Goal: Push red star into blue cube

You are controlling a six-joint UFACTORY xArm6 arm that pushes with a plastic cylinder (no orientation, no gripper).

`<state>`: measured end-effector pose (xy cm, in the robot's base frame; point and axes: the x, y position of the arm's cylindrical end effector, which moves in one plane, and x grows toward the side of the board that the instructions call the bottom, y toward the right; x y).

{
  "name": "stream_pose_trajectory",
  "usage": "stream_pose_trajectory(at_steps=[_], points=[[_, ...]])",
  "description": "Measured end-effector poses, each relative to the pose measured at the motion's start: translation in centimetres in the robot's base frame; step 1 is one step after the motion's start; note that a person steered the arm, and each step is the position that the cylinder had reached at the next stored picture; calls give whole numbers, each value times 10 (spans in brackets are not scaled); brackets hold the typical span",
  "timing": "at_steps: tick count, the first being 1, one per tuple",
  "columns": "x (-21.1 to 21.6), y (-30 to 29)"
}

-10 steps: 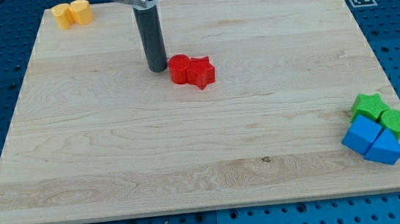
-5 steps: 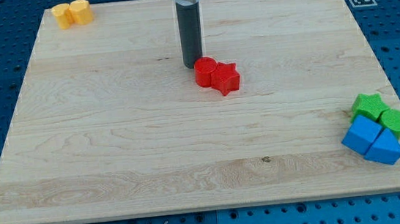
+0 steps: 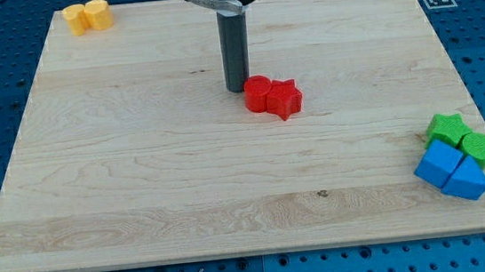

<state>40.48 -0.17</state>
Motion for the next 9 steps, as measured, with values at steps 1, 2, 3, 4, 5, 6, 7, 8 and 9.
stream_pose_trajectory(at_steps=[1,2,3,4,5,6,7,8,9], points=[[12,19],[15,44],[15,73],[16,87],[21,89],[28,89],[43,89],[66,90],[93,93]])
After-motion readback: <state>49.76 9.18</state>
